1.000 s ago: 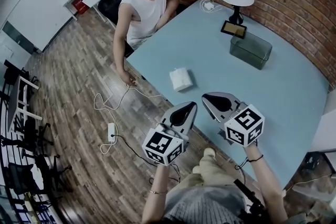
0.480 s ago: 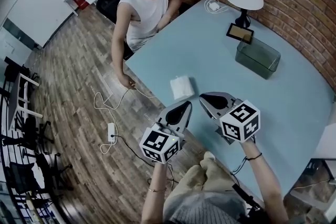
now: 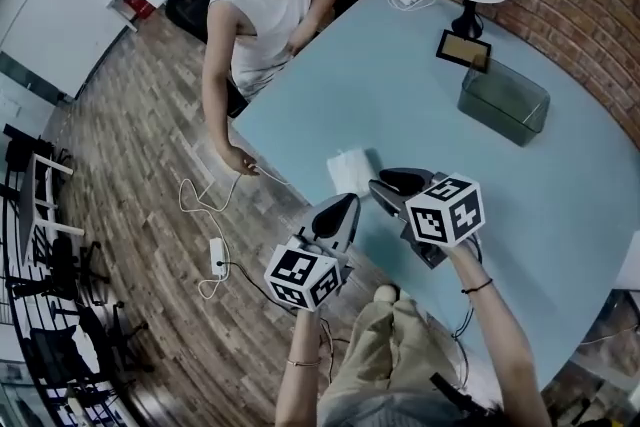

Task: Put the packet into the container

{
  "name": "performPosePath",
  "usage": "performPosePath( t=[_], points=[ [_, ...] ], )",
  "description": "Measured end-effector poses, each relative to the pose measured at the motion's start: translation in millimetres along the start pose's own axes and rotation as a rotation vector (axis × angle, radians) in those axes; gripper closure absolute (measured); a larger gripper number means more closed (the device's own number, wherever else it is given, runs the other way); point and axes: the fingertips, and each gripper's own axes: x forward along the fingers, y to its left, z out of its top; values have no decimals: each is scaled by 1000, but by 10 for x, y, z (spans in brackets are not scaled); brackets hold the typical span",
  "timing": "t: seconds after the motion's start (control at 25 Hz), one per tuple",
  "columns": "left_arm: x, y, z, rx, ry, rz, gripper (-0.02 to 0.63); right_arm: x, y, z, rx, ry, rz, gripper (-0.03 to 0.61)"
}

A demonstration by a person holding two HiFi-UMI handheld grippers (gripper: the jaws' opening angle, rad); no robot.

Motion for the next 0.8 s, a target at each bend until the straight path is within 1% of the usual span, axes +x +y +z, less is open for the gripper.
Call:
performPosePath(
  t=[0.28,0.4,0.52,0.68,0.8],
  points=[
    [123,223,-110,-19,13,7,603,276,-268,-167,69,32,-39,434],
    [160,305,-143,-27,12,17,603,365,-345,-219,86,50,-45,425],
    [199,378,-189,-28,18,19,603,470,-403,-251,96,63,-53,422],
    [205,436,-227,-35,22,26,603,596,-449,-372,83,118,-80,422],
    [194,410,-215,-41,24,28,603,598,-444,-439,112,157,-87,423]
  ],
)
